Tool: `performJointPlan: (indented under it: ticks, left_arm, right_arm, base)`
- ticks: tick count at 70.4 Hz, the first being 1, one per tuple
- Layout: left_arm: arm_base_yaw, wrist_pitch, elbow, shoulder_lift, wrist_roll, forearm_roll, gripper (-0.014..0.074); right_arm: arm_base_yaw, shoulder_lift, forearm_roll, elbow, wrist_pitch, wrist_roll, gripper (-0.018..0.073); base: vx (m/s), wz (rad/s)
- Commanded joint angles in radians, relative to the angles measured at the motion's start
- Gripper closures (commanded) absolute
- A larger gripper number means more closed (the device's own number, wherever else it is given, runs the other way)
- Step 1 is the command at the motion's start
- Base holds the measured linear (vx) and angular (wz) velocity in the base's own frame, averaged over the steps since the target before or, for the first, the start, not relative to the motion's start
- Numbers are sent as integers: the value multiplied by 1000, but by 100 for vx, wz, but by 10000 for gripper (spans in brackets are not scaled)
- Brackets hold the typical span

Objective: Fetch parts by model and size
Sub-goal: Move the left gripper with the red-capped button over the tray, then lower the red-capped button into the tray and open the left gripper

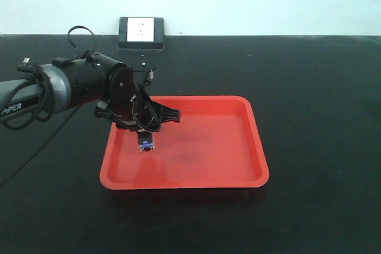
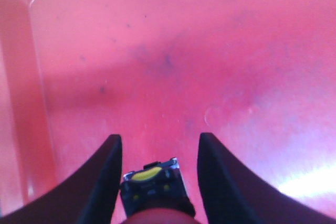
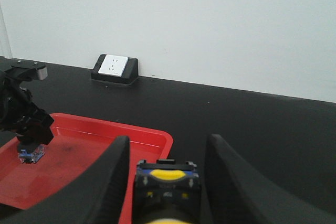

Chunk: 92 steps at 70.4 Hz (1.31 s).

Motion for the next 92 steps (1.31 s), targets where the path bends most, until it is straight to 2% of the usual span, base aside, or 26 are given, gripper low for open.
performJointPlan:
  ticks: [1, 9, 43, 55, 68, 84, 92]
  left_arm:
    - [-8, -49, -38, -44, -16, 27, 603]
    - [-6, -49, -40, -27, -16, 52, 603]
    - [-6, -57, -41, 4, -13, 51, 599]
    - [-6, -60, -41, 4, -12, 53, 562]
    - [-6, -43, -42, 4, -12, 51, 407]
    - [-6, -27, -42, 0, -11, 51, 83]
    - [-6, -11, -42, -10, -11, 51, -29]
  right_arm:
    - [-2, 21, -13, -27, -82, -9, 564]
    - [-2, 21, -13, -27, -82, -9, 564]
    - [-2, 21, -13, -27, -33, -9, 564]
    - [-2, 21, -13, -27, -33, -9, 564]
    - [-2, 21, -13, -27, -32, -9, 564]
    - [-2, 21, -13, -27, -32, -9, 564]
    - [-2, 21, -12, -27, -32, -9, 564]
  base:
    - [0, 0]
    - [0, 0]
    - [0, 0]
    - [0, 0]
    - [0, 0]
    - [0, 0]
    - [0, 0]
